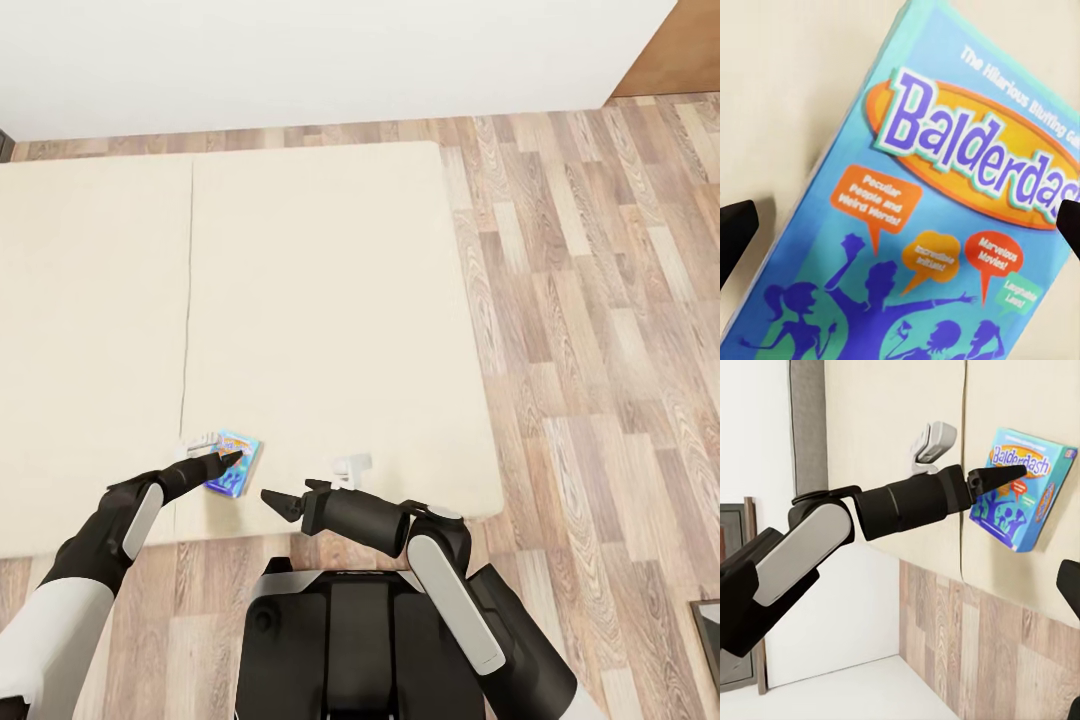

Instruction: Put all the toys in the child's room - the three board games (two on the bed and one on the table), the two jigsaw puzzles on the table, and the tennis ball on the table - inside the toy box on the table in the child's room.

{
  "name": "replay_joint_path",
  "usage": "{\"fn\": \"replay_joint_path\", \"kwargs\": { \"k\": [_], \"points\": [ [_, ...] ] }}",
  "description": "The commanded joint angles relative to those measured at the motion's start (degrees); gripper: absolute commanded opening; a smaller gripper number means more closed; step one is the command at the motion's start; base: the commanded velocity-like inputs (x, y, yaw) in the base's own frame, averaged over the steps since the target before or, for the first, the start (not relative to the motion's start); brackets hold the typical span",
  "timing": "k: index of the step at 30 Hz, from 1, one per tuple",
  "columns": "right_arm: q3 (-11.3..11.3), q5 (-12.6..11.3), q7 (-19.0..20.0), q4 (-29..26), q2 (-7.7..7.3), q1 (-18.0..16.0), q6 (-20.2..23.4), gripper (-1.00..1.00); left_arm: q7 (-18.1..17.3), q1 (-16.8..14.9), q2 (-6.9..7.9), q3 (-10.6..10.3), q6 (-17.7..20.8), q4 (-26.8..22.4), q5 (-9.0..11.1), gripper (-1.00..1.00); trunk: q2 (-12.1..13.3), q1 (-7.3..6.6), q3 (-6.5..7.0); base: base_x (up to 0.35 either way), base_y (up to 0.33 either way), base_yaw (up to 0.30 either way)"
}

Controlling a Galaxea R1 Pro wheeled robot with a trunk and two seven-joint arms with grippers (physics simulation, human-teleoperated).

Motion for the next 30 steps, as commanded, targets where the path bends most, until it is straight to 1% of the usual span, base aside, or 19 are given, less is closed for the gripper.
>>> {"fn": "replay_joint_path", "kwargs": {
  "k": [1,11,26,30],
  "points": [
    [-0.05,0.06,0.16,-0.02,0.03,-0.02,0.26,1.00,-0.12,-0.02,0.02,0.13,0.50,-0.05,0.40,1.00,-0.09,0.04,-0.06,0.057,0.000,0.000],
    [-0.05,0.06,0.12,-0.02,0.06,-0.02,0.26,1.00,-0.12,-0.02,0.02,0.21,0.51,-0.05,0.40,1.00,-0.09,0.04,-0.06,0.071,0.000,0.000],
    [-0.05,0.06,0.10,-0.02,0.06,-0.02,0.26,1.00,-0.12,-0.01,-0.01,0.19,0.50,-0.05,0.39,1.00,-0.09,0.04,-0.06,0.006,0.000,0.000],
    [-0.05,0.06,0.10,-0.02,0.06,-0.02,0.26,1.00,-0.12,-0.01,0.09,0.18,0.55,-0.05,0.38,1.00,-0.09,0.04,-0.06,0.000,-0.103,0.000]
  ]
}}
